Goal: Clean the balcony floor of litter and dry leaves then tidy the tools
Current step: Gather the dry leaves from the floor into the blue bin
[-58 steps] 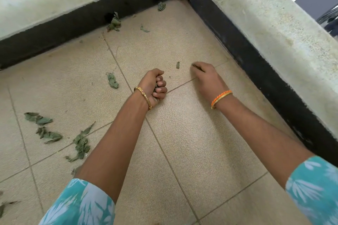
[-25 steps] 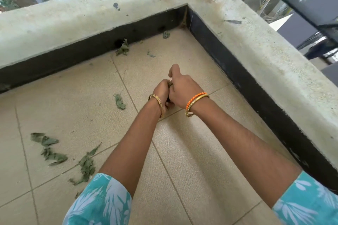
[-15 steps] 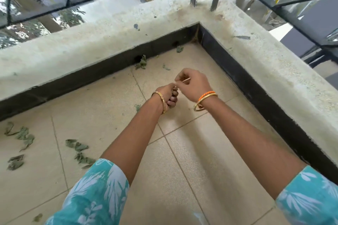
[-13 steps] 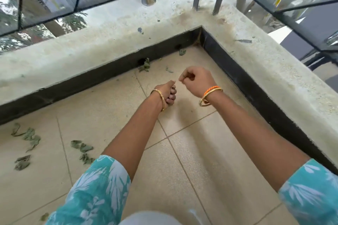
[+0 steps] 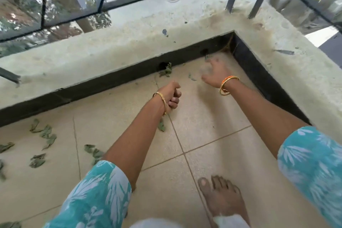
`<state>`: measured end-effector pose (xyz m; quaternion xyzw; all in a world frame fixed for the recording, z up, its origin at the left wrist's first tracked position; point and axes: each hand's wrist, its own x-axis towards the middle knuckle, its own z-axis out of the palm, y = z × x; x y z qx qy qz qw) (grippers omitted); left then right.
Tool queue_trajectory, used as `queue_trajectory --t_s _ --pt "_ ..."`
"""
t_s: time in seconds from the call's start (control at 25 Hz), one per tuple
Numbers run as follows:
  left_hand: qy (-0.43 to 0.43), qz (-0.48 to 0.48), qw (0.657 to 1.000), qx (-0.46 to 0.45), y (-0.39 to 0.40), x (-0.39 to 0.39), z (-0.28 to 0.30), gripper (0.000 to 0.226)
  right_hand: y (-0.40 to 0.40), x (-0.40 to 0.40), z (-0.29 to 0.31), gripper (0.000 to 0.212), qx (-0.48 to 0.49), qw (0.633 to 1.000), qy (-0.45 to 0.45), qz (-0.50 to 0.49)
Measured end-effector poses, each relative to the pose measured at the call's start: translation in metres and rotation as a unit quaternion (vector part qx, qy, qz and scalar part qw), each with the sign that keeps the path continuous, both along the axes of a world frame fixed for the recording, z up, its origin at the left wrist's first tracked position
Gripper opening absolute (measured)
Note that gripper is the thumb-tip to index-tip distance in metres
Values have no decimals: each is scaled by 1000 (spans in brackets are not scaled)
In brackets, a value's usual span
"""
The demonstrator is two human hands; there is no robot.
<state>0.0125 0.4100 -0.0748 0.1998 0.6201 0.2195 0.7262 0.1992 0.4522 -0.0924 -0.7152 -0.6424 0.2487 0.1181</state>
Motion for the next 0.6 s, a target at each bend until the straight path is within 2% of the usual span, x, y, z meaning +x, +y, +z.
queue_trajectory --t_s 0.16,0.24,0.44,0.6 --pt "-18 66 997 -27 -10 -18 -28 38 36 6 -30 54 5 1000 -30 4" --pt "-23 76 997 -22 -13 -28 -34 36 37 -1 -36 45 18 999 -42 26" --pt "-28 83 996 -21 -7 -38 -34 29 -2 -40 -42 31 102 977 -72 172" --pt "-47 103 993 -13 0 -41 -28 28 -27 -49 -54 29 125 968 -144 161"
